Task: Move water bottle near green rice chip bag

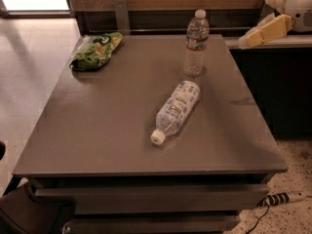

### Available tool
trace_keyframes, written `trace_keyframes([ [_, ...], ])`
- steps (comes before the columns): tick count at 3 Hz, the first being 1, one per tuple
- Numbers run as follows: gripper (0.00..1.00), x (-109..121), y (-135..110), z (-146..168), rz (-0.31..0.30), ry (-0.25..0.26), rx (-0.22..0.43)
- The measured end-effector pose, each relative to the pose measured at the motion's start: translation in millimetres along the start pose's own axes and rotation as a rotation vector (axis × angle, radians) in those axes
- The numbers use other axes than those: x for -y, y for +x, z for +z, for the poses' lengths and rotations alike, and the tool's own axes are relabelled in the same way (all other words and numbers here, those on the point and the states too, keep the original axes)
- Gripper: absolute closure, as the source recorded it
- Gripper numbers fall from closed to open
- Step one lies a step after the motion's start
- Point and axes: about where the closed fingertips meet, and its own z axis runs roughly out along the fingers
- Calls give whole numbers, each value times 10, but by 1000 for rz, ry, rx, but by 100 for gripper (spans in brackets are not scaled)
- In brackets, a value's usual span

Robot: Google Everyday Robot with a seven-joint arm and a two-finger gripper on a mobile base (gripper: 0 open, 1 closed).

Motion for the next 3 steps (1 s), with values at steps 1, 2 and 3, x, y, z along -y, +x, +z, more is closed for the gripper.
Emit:
trace_keyframes([
  [1,0,35,-2,198,26,-19,79],
  [2,0,83,-83,460,30,-15,188],
  [3,0,127,-165,658,26,-3,269],
])
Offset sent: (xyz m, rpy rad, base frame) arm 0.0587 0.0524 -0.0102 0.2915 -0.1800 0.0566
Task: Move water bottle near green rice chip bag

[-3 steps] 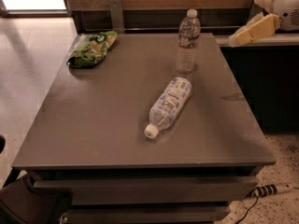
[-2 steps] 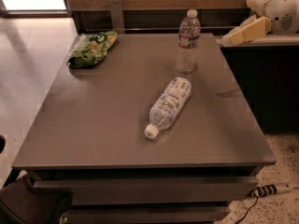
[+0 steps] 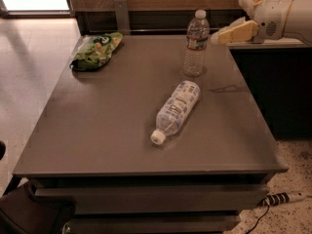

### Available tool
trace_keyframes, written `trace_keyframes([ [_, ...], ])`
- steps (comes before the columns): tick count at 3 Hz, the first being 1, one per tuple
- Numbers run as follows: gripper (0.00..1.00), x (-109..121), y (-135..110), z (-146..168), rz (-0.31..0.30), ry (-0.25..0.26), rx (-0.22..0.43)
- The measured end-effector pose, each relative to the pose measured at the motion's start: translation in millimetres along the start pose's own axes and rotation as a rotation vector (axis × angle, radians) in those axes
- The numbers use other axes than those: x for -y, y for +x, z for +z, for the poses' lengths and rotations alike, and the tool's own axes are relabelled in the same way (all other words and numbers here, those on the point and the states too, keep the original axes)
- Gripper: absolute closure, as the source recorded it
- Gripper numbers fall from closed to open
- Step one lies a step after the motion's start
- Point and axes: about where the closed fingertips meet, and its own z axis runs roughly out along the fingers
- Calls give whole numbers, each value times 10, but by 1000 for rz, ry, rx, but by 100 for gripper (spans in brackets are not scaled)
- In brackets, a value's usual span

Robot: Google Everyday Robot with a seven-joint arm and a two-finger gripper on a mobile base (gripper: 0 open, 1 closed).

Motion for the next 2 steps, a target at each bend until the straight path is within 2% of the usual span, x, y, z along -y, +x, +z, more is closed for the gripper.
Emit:
trace_keyframes([
  [1,0,17,14,145,5,-8,35],
  [2,0,-12,72,288,31,-44,49],
])
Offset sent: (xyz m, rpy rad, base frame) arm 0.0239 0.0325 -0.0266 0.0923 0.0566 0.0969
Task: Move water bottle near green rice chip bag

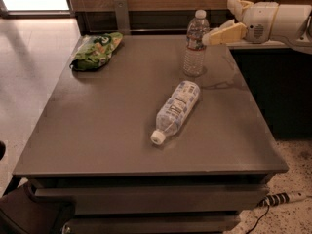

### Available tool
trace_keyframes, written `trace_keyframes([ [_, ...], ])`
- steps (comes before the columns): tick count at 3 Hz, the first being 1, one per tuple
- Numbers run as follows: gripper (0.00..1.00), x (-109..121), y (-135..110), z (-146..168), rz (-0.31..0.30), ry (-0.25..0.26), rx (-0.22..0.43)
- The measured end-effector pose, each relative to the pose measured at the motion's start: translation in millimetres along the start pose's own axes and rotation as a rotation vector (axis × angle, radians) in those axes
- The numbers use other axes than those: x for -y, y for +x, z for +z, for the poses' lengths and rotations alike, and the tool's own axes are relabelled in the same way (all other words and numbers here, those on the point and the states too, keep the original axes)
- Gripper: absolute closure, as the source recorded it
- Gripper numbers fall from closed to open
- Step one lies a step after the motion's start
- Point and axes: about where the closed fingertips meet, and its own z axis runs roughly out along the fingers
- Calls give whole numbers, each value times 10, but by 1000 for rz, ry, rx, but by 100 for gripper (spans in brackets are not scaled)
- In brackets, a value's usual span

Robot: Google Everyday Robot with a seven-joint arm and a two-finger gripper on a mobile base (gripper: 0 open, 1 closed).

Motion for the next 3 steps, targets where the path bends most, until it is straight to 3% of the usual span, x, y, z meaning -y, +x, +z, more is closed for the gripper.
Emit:
trace_keyframes([
  [2,0,-86,76,290,43,-45,55],
  [3,17,-152,98,410,54,-40,77],
])
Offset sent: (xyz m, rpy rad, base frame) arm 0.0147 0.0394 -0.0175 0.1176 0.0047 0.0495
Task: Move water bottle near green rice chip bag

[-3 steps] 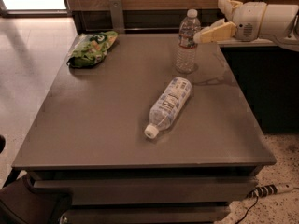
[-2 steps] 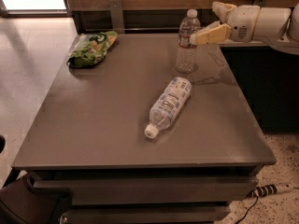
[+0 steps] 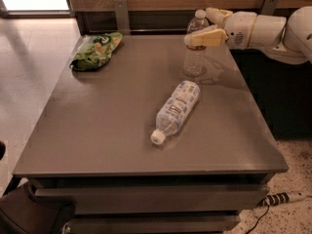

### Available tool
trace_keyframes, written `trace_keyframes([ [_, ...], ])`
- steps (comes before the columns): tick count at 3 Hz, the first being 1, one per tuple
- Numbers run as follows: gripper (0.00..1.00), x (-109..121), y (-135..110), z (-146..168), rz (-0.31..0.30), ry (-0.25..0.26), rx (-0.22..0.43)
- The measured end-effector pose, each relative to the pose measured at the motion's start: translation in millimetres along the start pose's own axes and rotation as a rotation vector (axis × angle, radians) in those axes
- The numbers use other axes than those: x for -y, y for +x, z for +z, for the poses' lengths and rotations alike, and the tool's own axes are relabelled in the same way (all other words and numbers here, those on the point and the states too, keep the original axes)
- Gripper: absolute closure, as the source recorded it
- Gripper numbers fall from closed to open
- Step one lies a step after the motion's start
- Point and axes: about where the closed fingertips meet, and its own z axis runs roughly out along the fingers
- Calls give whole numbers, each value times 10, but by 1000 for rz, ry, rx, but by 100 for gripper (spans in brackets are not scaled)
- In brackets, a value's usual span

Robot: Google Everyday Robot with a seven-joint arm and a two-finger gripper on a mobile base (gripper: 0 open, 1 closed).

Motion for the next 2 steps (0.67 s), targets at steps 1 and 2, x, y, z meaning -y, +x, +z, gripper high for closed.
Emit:
trace_keyframes([
  [1,40,-18,5,40,2,-4,2],
  [2,64,-33,4,72,2,-9,2],
])
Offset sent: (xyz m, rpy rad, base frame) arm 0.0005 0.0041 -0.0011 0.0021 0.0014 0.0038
